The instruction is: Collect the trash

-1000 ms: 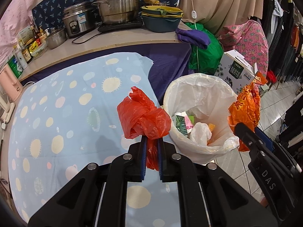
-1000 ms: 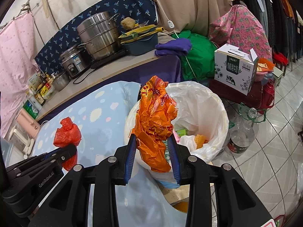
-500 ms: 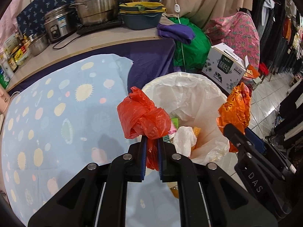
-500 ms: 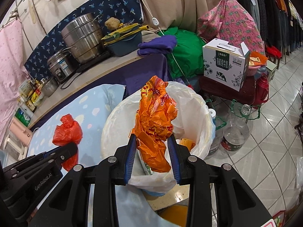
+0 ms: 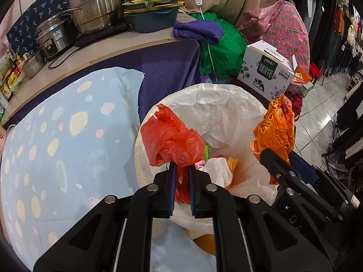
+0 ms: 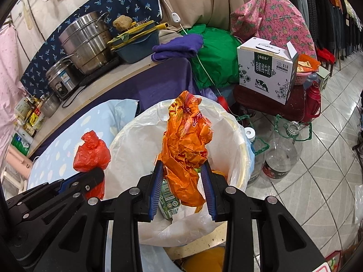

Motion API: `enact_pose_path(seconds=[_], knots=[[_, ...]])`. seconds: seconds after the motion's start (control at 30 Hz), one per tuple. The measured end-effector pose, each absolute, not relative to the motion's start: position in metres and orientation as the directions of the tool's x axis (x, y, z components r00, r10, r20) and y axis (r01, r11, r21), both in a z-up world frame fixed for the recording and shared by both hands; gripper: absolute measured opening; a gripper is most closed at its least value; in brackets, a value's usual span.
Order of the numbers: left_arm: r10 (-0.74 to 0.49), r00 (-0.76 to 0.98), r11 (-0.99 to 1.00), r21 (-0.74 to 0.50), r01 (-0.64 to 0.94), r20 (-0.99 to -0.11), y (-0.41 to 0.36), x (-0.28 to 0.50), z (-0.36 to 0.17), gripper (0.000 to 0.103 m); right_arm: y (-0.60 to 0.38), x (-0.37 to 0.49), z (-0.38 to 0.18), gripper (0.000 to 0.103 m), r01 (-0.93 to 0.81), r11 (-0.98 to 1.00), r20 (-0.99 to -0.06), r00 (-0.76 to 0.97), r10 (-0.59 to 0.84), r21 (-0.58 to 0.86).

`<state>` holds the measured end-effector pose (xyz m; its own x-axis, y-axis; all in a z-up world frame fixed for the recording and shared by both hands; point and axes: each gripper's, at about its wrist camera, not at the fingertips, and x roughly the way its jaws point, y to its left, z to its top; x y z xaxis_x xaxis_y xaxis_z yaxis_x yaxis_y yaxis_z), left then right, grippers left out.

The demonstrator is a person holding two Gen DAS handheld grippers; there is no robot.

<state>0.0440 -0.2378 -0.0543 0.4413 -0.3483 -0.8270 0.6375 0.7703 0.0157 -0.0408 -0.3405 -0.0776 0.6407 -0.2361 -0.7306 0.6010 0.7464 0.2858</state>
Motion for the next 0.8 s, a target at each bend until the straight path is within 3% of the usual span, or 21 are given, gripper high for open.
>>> enact_pose_path(seconds=[0.43, 0.8], knots=[[-0.337, 0.415, 0.771, 0.006, 0.637, -0.845, -0.248, 0.059, -0.071, 0.014, -0.35, -0.025, -0.095, 0.037, 0.602, 0.747, -0.762, 0.614, -0.206, 0.283], [-0.324, 0.414, 0.782, 0.005, 0.623, -0.851, -0.246, 0.066, -0.075, 0.047, -0.353, -0.027, -0.093, 0.039, 0.623, 0.727, -0.757, 0.613, -0.227, 0.287]])
